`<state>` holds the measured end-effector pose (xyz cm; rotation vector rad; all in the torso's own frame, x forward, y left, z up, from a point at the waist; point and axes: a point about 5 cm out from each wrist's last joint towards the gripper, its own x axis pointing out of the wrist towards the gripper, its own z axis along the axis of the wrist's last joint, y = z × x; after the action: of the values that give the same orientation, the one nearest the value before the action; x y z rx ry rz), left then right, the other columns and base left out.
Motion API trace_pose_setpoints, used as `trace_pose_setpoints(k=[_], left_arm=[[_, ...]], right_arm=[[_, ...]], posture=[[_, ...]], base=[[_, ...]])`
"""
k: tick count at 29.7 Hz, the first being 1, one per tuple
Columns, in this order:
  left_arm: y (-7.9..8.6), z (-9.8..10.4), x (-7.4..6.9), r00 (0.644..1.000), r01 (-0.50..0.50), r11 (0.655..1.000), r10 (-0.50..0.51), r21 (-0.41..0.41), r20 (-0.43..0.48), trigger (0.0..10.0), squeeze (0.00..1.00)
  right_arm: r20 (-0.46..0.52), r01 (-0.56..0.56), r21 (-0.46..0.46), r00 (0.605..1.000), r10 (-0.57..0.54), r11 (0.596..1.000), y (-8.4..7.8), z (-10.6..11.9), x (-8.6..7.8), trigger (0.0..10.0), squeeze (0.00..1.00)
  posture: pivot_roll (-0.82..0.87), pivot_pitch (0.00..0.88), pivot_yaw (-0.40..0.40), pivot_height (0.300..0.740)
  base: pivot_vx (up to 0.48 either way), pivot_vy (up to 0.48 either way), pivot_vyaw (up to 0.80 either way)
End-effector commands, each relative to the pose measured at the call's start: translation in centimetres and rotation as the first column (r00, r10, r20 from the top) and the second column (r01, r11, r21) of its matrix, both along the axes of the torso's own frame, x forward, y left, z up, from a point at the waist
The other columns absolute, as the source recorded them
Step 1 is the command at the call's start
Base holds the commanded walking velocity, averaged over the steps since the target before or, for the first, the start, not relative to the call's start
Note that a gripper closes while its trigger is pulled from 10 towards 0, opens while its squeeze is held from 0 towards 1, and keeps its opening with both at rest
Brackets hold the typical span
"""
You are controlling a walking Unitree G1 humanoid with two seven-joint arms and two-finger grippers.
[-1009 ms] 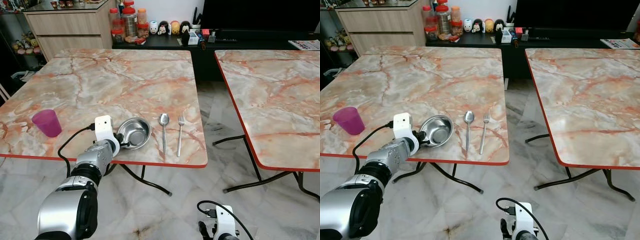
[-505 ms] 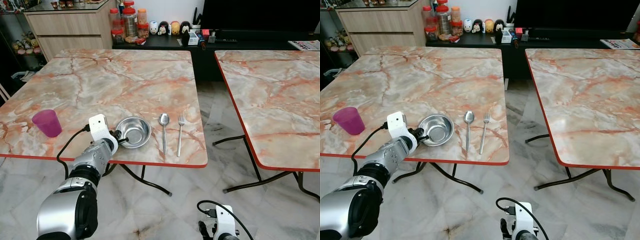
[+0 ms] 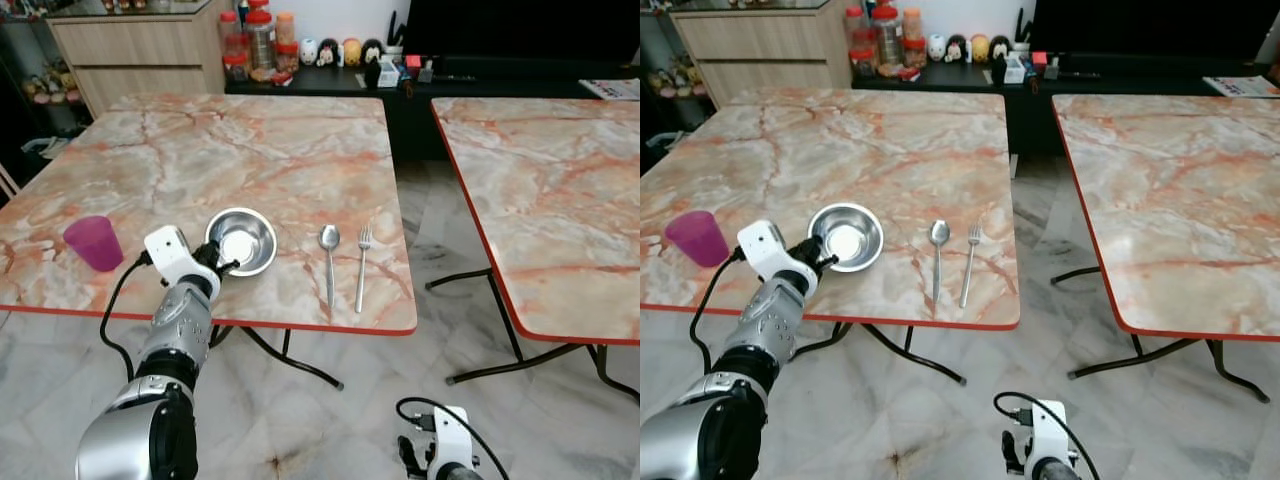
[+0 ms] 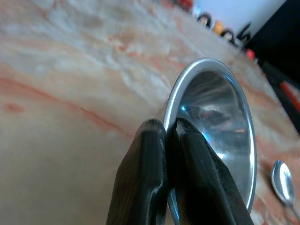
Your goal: Setting the table
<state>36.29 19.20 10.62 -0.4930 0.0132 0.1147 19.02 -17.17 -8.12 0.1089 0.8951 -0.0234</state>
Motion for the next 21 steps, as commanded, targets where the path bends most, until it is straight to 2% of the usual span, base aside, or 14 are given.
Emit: trace_pose_setpoints(k=[1, 7, 13, 21], left_arm=[[0.1, 0.5, -0.3, 0.997, -0.021, 1.0, 0.021, 0.004, 0.069, 10.0, 0.0], [-0.6, 1.3, -0.9, 0.981, -0.039, 0.999, 0.042, -0.021, 0.187, 10.0, 0.0], [-1.2, 2.3, -1.7, 0.962, -0.075, 0.996, 0.056, 0.058, 0.267, 10.0, 0.0], [-0.5, 2.4, -2.1, 0.957, -0.12, 0.99, 0.097, 0.07, 0.272, 10.0, 0.0]], right_arm=[[0.027, 0.02, 0.005, 0.999, -0.02, 1.0, -0.3, 0.3, 0.4, 10.0, 0.0], [0.048, 0.006, -0.006, 0.999, -0.005, 1.0, -0.5, 0.4, 0.5, 10.0, 0.0], [0.061, -0.005, -0.011, 0.998, 0.005, 1.0, -0.7, 0.6, 0.7, 10.0, 0.0], [0.059, -0.007, -0.02, 0.998, 0.009, 1.0, -0.7, 0.5, 0.6, 10.0, 0.0]], posture=[[-0.03, 0.0, 0.001, 0.74], [-0.02, 0.0, -0.011, 0.74], [-0.01, 0.0, -0.028, 0.74], [0.0, 0.0, -0.039, 0.74]], base=[[0.0, 0.0, 0.0], [0.0, 0.0, 0.0], [0.0, 0.0, 0.0], [0.0, -0.305, 0.0]])
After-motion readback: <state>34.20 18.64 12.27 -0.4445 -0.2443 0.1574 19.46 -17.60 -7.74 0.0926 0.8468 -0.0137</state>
